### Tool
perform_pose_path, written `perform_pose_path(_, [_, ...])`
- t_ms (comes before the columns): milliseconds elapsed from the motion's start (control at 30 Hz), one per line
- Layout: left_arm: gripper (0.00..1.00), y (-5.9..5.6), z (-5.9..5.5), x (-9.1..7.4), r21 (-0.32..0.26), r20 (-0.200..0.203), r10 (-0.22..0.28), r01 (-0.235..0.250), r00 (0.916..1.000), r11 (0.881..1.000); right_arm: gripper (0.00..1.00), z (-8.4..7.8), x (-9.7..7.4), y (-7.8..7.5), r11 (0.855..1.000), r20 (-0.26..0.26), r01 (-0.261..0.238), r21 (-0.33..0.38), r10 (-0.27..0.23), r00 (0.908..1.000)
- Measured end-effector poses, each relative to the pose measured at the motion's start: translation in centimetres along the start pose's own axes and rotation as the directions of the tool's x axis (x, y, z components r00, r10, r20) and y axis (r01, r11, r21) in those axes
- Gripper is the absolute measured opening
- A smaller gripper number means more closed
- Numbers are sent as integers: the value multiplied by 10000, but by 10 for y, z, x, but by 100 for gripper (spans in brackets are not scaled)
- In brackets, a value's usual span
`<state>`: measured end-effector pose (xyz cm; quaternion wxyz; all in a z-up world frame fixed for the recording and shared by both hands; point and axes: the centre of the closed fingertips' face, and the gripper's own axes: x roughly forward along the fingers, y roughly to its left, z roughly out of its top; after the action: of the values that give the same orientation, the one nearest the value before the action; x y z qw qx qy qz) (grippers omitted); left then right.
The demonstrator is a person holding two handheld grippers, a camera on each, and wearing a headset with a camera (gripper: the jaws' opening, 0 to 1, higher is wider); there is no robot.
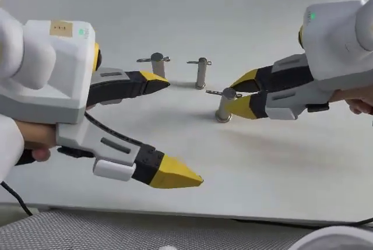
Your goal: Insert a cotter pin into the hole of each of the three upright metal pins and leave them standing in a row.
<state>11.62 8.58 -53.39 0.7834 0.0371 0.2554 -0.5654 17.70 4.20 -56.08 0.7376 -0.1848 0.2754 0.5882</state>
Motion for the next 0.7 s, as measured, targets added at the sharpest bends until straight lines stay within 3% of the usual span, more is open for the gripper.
perform_pose_path(333, [99, 14, -7, -15, -514, 117, 666, -659, 9977, 9965, 11, -8, 11, -1, 10000, -77, -55, 10, 55, 10000])
perform_pose_path(567, [99, 5, -5, -26, -933, 505, 1174, -1124, 9918, 9893, 8, -7, 12, -6, 9990, 22, 237, 372, -238, 9997])
perform_pose_path(700, [98, 2, -10, -30, -1012, 524, 1306, -1248, 9901, 9870, 8, -6, 11, -7, 9994, -129, 332, -65, -333, 9994])
